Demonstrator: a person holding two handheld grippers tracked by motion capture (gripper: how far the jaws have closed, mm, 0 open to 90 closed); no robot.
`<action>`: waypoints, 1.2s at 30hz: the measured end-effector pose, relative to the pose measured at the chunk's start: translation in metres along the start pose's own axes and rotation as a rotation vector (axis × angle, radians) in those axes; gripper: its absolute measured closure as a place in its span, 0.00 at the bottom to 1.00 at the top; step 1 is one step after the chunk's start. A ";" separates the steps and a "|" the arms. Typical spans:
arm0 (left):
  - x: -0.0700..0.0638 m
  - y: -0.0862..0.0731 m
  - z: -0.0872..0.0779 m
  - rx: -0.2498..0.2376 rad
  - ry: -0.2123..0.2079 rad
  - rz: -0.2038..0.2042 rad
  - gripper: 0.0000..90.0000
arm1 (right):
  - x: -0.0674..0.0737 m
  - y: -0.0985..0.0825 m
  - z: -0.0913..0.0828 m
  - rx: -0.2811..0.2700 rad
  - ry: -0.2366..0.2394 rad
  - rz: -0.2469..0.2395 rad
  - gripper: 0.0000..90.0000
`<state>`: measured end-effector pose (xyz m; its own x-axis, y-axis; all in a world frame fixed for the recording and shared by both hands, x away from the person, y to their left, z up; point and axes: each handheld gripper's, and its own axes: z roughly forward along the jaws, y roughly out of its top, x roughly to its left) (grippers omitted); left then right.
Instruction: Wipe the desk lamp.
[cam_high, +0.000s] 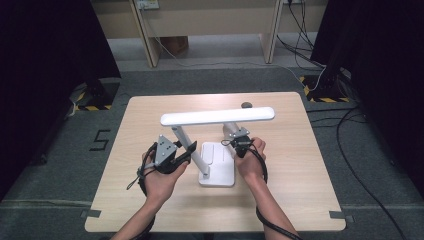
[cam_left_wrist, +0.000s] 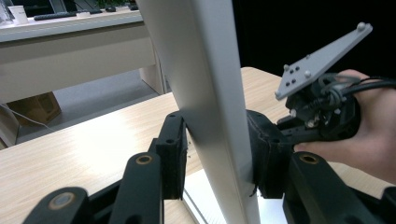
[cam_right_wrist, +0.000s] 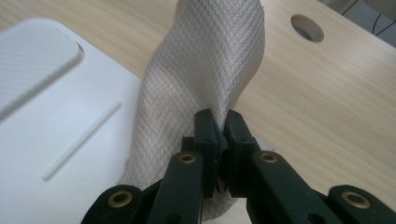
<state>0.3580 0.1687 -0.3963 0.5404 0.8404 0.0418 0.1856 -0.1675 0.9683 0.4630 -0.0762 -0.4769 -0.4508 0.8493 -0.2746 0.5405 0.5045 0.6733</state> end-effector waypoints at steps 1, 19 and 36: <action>0.000 0.000 0.000 -0.001 0.000 0.000 0.68 | 0.001 0.003 -0.001 -0.010 0.008 -0.007 0.96; 0.001 0.000 -0.001 -0.002 -0.009 0.000 0.68 | 0.058 0.052 0.020 -0.058 0.153 -0.108 0.96; 0.001 -0.001 -0.001 -0.003 -0.006 -0.006 0.68 | 0.062 0.047 0.028 -0.048 0.178 -0.103 0.96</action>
<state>0.3572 0.1700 -0.3967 0.5439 0.8384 0.0346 0.1860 -0.1607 0.9693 0.4805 0.0044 -0.4820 -0.6223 0.7509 -0.2211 0.4524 0.5755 0.6812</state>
